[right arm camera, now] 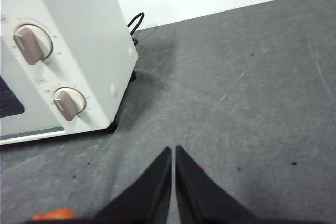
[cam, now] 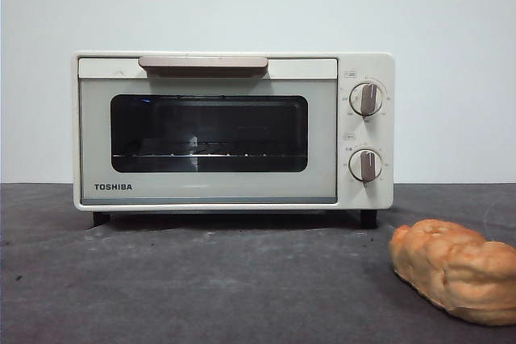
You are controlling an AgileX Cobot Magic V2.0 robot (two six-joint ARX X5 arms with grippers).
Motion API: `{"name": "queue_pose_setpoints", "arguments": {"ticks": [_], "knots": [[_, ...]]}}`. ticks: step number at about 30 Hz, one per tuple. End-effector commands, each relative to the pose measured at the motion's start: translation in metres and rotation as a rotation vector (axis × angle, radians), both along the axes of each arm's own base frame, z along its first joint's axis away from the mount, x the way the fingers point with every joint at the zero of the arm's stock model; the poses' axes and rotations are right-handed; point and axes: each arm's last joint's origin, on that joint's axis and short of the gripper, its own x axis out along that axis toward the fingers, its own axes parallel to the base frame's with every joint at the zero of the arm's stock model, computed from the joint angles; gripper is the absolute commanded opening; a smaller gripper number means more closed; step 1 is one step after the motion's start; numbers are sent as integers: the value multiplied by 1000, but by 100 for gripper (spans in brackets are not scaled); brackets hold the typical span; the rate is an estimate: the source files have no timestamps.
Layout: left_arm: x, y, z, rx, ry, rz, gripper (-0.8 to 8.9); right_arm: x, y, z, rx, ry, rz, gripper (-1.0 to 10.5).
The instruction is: The left arm flap open the oven, the right arm pick bread and place it into oven, the left arm flap close the oven
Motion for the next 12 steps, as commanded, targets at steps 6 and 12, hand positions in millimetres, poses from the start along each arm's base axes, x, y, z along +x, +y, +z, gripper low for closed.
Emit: {"name": "queue_pose_setpoints", "arguments": {"ticks": [6,12], "knots": [[-9,0,37,-62,-65,12,16,-6,0,31,71,-88,1,7],[-15,-1,64,-12,-57,5,16,-10,0,59,74,-127,17,7]]}}
